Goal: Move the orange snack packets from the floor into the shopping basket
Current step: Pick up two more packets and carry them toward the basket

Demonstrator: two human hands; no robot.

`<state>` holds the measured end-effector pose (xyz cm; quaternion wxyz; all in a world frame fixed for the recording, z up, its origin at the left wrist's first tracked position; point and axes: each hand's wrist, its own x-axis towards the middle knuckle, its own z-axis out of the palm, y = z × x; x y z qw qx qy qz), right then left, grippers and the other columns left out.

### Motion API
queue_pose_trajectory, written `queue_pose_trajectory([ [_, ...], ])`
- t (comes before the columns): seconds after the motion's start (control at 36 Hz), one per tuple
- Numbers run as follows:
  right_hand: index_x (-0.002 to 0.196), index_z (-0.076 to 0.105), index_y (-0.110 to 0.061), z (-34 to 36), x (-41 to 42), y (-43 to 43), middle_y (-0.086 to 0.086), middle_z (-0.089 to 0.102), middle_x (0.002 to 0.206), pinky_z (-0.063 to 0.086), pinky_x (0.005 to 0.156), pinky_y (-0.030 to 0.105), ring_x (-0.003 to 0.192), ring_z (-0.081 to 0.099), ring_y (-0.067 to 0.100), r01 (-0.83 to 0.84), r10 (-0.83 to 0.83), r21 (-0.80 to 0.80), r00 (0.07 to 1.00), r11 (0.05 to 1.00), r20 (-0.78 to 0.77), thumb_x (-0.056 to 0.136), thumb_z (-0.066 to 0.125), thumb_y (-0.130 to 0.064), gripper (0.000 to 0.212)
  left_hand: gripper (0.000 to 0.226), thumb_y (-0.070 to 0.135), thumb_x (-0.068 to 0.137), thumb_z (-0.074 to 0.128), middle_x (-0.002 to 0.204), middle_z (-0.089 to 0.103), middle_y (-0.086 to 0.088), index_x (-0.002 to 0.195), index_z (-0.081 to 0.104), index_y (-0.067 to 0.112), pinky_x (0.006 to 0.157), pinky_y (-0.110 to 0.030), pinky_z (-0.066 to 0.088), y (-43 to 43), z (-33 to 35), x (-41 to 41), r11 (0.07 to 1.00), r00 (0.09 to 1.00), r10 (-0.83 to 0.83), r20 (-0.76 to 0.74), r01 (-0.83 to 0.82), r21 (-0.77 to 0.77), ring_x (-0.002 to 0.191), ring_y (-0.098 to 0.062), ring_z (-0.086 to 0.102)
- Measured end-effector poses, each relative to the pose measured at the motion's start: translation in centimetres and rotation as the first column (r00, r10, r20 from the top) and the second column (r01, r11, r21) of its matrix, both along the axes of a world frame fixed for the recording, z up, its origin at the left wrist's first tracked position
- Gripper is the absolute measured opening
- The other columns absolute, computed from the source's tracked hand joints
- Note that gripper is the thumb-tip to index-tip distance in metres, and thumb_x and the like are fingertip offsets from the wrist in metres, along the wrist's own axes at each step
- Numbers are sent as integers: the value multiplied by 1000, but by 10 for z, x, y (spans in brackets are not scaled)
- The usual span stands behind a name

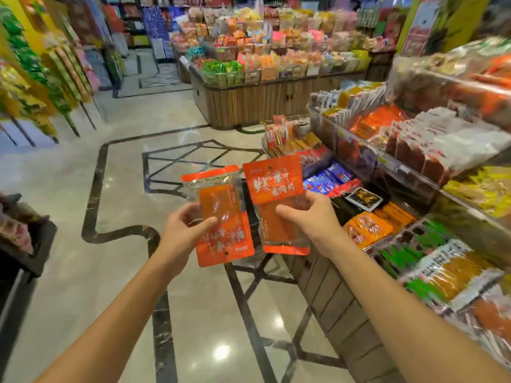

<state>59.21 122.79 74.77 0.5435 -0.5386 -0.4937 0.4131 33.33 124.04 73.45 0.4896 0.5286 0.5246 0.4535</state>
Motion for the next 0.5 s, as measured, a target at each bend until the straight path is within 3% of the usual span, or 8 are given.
queue_pose_trajectory([
  [0.14,92,73,-15,-12,0,72,-3,76,87,59,74,21,76,70,4,43,-42,-31,999,999,5,77,80,0,22,35,18,84,74,108,71,-4,117,62,16,69,-27,59,84,-14,5,999,999,-34,-7,34,-34,95,-20,72],
  [0.22,84,72,-19,-21,3,112,-9,76,80,59,71,19,73,70,2,61,-61,-62,998,996,0,77,80,0,22,40,18,82,75,111,70,-4,119,61,16,78,-33,59,130,-25,8,997,999,-31,-12,30,-68,101,-21,70],
  [0.33,91,74,-17,-37,15,173,-6,78,86,58,71,21,81,73,7,78,-80,-117,997,990,-11,77,81,-4,20,38,17,82,75,111,71,-4,118,61,18,87,-41,58,194,-40,18,992,998,-61,-28,58,-108,102,-23,69],
  [0.42,97,74,-14,-51,26,227,-1,79,92,59,76,27,86,74,12,80,-83,-152,996,985,-14,76,83,-8,24,41,20,81,77,112,70,-2,119,60,20,87,-40,57,245,-54,28,990,998,-49,-44,43,-135,102,-21,69],
  [0.5,97,73,-12,-63,36,287,-2,77,87,57,67,20,77,72,5,45,-53,-169,998,985,-42,77,81,-2,23,38,21,82,76,111,70,-2,116,61,21,85,-38,57,296,-70,36,986,999,-17,-42,10,-164,101,-21,69],
])
